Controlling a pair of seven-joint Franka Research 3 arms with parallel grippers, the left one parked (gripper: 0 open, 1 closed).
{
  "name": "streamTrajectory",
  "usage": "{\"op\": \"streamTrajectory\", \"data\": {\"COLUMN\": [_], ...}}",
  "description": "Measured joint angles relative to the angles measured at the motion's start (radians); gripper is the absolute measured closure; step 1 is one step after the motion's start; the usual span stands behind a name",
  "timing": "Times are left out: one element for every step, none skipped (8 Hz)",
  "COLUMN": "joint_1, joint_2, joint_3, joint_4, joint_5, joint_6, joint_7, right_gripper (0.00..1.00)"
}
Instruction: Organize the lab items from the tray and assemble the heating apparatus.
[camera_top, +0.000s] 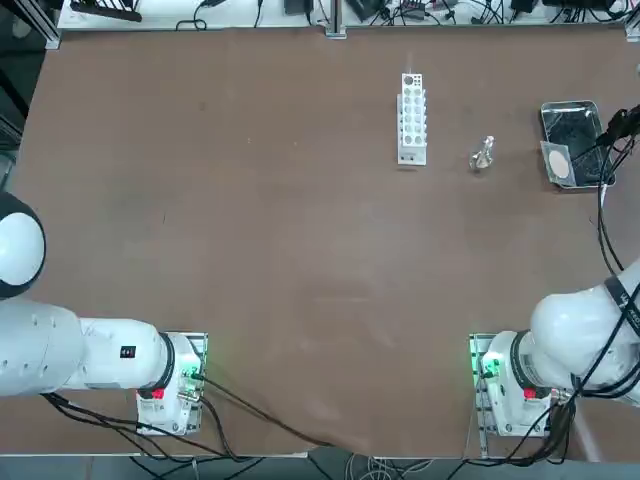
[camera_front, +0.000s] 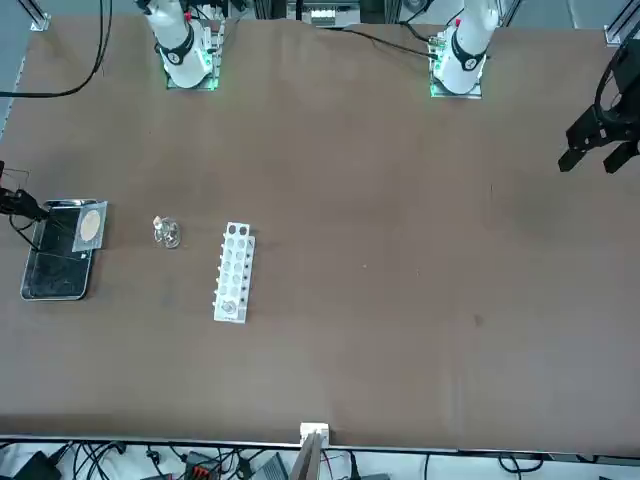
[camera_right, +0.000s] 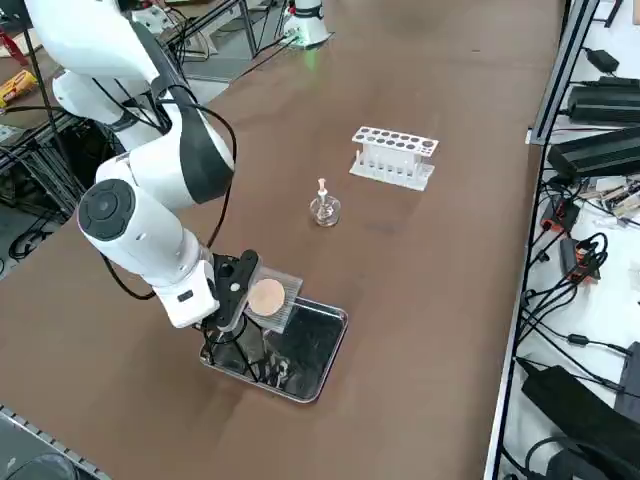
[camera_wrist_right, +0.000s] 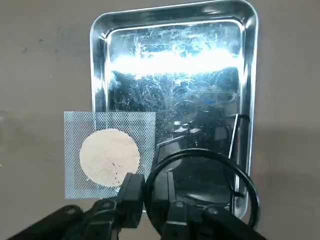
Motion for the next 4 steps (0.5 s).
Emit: {"op": "streamTrajectory", "data": {"joint_1": [0.0, 0.0, 0.0, 0.0], "joint_2": [0.0, 0.0, 0.0, 0.0], "joint_3": [0.0, 0.0, 0.0, 0.0], "joint_4": [0.001, 0.002, 0.003, 0.003], "joint_5": [0.0, 0.0, 0.0, 0.0], "joint_6": [0.0, 0.0, 0.0, 0.0], "joint_7": [0.0, 0.0, 0.0, 0.0], "right_gripper": [0.86, 0.86, 0.88, 0.89]}}
